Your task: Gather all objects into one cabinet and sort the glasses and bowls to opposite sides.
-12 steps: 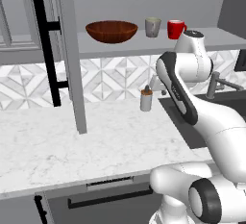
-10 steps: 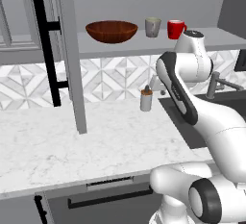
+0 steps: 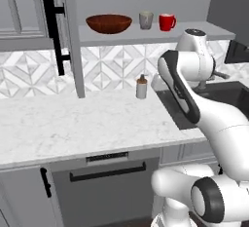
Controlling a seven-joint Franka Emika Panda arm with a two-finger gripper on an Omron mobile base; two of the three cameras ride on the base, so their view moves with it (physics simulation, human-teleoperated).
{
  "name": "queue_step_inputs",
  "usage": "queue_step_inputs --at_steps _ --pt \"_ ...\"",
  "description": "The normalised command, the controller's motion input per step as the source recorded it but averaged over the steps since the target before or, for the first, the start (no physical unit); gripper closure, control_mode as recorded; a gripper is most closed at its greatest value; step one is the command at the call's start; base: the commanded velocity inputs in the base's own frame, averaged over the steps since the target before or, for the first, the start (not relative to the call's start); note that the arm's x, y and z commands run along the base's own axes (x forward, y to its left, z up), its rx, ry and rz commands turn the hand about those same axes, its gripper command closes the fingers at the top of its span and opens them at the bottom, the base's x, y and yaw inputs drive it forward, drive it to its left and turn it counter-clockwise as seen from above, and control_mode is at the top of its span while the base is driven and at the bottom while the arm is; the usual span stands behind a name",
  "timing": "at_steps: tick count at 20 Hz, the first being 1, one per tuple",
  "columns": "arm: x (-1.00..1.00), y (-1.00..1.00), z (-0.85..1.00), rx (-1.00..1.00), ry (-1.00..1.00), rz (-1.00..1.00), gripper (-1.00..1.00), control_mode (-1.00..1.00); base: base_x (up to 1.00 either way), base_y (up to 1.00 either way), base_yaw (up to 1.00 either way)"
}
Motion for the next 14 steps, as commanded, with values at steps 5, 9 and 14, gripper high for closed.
queue_step_inputs --at_steps 5,9,14 --pt "0.0 0.0 0.0 0.0 0.0 0.0 -1.0 1.0 -0.63 0.01 0.42" --pt "0.0 0.0 0.0 0.0 0.0 0.0 -1.0 1.0 -0.16 0.14 0.58" --pt "0.0 0.0 0.0 0.0 0.0 0.0 -1.0 1.0 -0.06 0.21 0.59"
